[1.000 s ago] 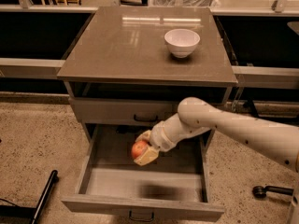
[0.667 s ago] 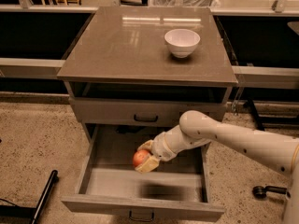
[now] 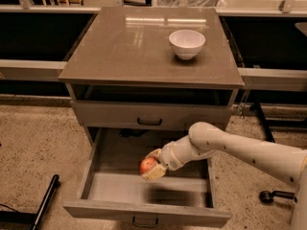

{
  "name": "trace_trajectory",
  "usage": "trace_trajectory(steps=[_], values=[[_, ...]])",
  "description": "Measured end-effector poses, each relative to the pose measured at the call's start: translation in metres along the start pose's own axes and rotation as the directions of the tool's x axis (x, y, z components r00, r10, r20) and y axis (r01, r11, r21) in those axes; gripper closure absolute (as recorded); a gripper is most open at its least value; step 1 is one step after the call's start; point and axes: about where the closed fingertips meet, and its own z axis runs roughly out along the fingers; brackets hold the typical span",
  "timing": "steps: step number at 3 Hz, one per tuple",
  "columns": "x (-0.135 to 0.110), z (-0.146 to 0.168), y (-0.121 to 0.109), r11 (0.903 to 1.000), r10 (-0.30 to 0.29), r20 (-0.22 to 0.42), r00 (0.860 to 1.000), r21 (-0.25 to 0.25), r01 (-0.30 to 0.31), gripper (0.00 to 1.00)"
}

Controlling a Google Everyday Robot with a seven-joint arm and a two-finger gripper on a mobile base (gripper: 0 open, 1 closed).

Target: Place apple into middle drawer

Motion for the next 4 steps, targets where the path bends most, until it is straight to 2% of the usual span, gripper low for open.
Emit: trace_trajectory(steps=[1, 2, 3, 4], values=[[0.033, 0.007, -0.016, 0.9905, 0.115, 0.028, 0.993, 0.072, -0.117, 1.0], [0.054, 0.014, -0.027, 0.9735, 0.203, 0.032, 0.979, 0.1, -0.206, 1.0], [0.071, 0.022, -0.033, 0.963, 0.246, 0.052, 0.968, 0.1, -0.25, 1.0], [0.082, 0.029, -0.036, 0.9806, 0.164, 0.087, 0.983, 0.093, -0.172, 1.0]])
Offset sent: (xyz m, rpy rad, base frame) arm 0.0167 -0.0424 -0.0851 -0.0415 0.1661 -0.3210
